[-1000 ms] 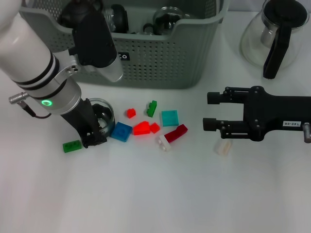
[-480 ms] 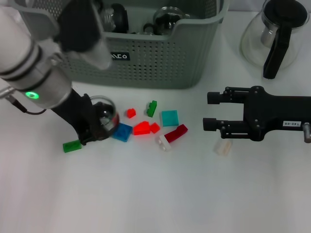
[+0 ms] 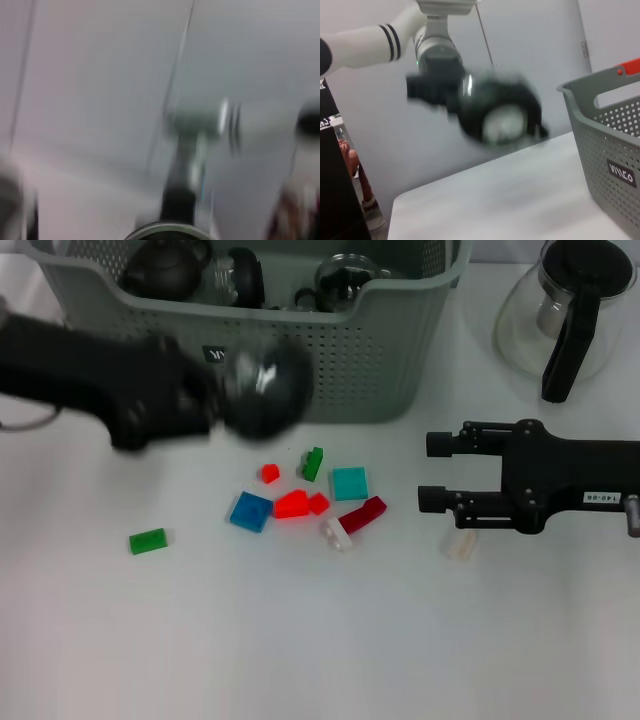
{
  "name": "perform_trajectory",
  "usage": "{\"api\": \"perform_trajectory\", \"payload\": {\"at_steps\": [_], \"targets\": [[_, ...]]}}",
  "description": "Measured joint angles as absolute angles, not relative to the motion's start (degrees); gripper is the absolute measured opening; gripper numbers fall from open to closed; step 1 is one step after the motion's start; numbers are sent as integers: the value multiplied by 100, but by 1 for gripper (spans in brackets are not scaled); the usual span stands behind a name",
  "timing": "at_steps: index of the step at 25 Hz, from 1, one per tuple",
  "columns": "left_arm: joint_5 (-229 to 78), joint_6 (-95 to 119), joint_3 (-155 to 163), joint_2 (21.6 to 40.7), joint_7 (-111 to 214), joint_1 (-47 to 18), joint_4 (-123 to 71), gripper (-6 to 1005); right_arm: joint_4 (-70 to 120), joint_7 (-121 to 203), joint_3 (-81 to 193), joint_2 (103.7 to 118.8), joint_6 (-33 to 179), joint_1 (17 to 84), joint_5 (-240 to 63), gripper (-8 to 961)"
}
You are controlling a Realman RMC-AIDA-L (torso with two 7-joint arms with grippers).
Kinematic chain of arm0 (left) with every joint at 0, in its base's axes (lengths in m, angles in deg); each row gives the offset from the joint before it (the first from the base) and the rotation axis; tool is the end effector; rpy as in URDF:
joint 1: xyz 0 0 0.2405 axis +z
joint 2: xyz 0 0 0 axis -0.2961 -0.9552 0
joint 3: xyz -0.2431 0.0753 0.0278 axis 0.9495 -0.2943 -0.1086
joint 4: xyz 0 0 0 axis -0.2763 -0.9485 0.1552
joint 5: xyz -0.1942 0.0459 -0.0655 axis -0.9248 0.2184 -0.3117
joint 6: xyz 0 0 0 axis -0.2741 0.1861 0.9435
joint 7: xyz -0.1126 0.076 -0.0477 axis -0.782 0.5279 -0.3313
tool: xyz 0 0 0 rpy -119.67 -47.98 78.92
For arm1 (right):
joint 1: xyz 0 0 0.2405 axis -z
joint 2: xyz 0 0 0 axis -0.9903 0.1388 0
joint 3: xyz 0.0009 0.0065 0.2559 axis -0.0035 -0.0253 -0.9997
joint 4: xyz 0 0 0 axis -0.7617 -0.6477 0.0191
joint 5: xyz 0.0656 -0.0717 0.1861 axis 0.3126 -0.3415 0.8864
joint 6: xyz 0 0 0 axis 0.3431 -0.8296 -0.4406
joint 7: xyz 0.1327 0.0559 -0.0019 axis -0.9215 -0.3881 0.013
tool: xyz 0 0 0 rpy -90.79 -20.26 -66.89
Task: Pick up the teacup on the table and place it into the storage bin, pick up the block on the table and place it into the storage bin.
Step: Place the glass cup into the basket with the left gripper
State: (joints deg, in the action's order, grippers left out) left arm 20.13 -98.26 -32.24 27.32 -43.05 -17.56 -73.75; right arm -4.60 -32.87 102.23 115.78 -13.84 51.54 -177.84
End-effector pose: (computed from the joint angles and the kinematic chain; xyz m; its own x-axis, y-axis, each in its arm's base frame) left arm -0.2016 0.3174 0.0877 0.8185 0.2821 0.5004 0.2313 -0.9592 0.1623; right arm 0.2355 0.3085 -0.0186 0.7914 -0.2999 -0.5327 -0.3204 -0.9456 0.0563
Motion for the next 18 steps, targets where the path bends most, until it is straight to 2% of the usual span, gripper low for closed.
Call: {"api": "perform_trajectory", "payload": {"at_steps": [2, 4, 9, 12, 14, 18], "targets": [[1388, -9814, -3020, 2621, -4034, -1749, -6830, 44, -460, -3286, 10224, 11578, -1385, 5161, -17784, 742], [777, -9793, -2711, 2647, -3896, -1738, -6507, 48, -461, -3287, 10223, 11578, -1387, 5168, -17784, 742], [-483, -9296, -2104, 3061, -4284, -1866, -6583, 56, -461, -3277, 10223, 11584, -1391, 5171, -17784, 743], [-478, -8013, -2353, 3115, -5181, -2094, -6914, 61, -455, -3248, 10223, 11588, -1396, 5176, -17784, 743], [-99, -7059, -2824, 2989, -5786, -2281, -7052, 65, -436, -3233, 10223, 11594, -1392, 5177, -17784, 743], [1115, -5685, -3887, 2507, -7101, -2797, -7076, 71, -429, -3220, 10224, 11624, -1346, 5171, -17784, 743]]}}
